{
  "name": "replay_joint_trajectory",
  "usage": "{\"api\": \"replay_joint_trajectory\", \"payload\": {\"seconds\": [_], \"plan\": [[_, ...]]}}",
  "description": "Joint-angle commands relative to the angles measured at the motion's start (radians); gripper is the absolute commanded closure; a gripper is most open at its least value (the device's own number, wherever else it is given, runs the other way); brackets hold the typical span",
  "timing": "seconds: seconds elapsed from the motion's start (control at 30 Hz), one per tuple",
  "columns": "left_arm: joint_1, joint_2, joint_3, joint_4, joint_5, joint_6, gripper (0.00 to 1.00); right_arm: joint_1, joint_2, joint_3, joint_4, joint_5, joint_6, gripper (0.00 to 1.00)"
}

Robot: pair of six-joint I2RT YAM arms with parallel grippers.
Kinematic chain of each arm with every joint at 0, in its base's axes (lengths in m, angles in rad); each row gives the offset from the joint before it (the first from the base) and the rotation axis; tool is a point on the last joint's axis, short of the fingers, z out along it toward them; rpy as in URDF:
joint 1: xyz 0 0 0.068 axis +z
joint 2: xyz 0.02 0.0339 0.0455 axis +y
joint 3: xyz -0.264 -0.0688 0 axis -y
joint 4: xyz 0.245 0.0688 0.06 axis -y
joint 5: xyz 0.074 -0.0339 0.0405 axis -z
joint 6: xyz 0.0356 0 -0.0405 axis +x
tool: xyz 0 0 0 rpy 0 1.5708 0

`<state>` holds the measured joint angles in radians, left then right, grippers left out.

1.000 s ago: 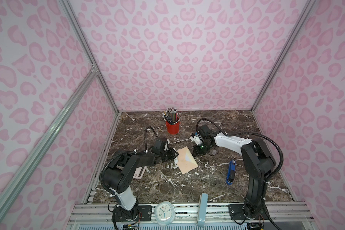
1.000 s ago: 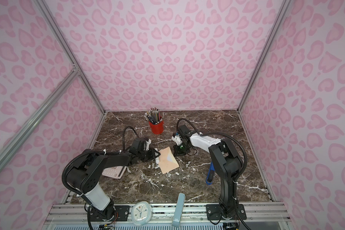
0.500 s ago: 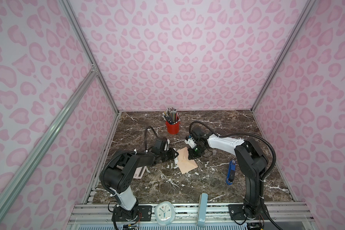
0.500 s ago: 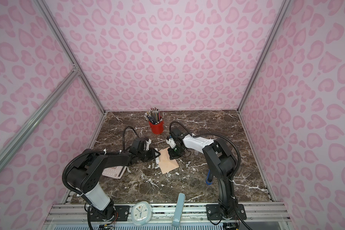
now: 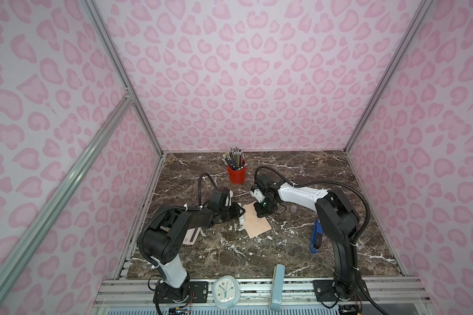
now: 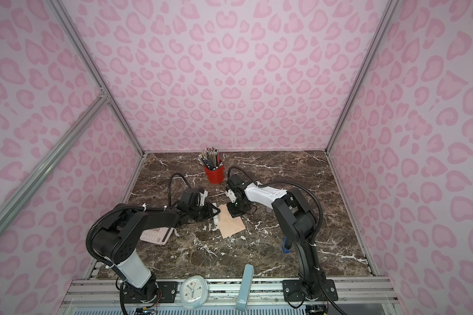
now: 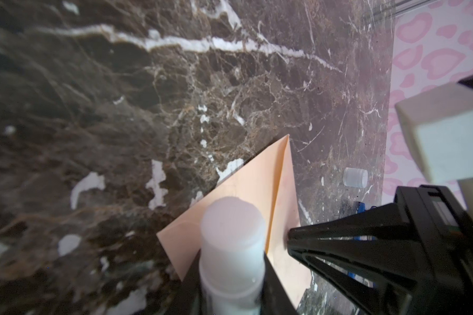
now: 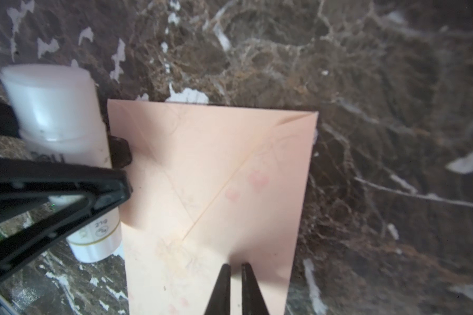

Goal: Place the letter into the envelope and seal it

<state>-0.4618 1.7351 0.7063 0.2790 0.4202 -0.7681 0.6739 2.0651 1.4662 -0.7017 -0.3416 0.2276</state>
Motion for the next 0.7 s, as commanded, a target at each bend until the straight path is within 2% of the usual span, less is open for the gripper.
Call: {"api": "replay_joint_trajectory", "payload": {"seconds": [0.0, 0.23, 0.67], "plan": [[0.0, 0.012, -0.008, -0.069, -0.008, 0.008, 0.96, 0.012, 0.022, 0.011, -0.046, 0.043, 0.004, 0.88], [0.003, 0.021, -0.009, -0.061, 0.002, 0.011, 0.96, 0.036, 0.063, 0.091, -0.109, 0.094, 0.004, 0.89], [0.013, 0.018, -0.013, -0.066, 0.007, 0.018, 0.96, 0.069, 0.125, 0.128, -0.185, 0.141, 0.01, 0.88]]}}
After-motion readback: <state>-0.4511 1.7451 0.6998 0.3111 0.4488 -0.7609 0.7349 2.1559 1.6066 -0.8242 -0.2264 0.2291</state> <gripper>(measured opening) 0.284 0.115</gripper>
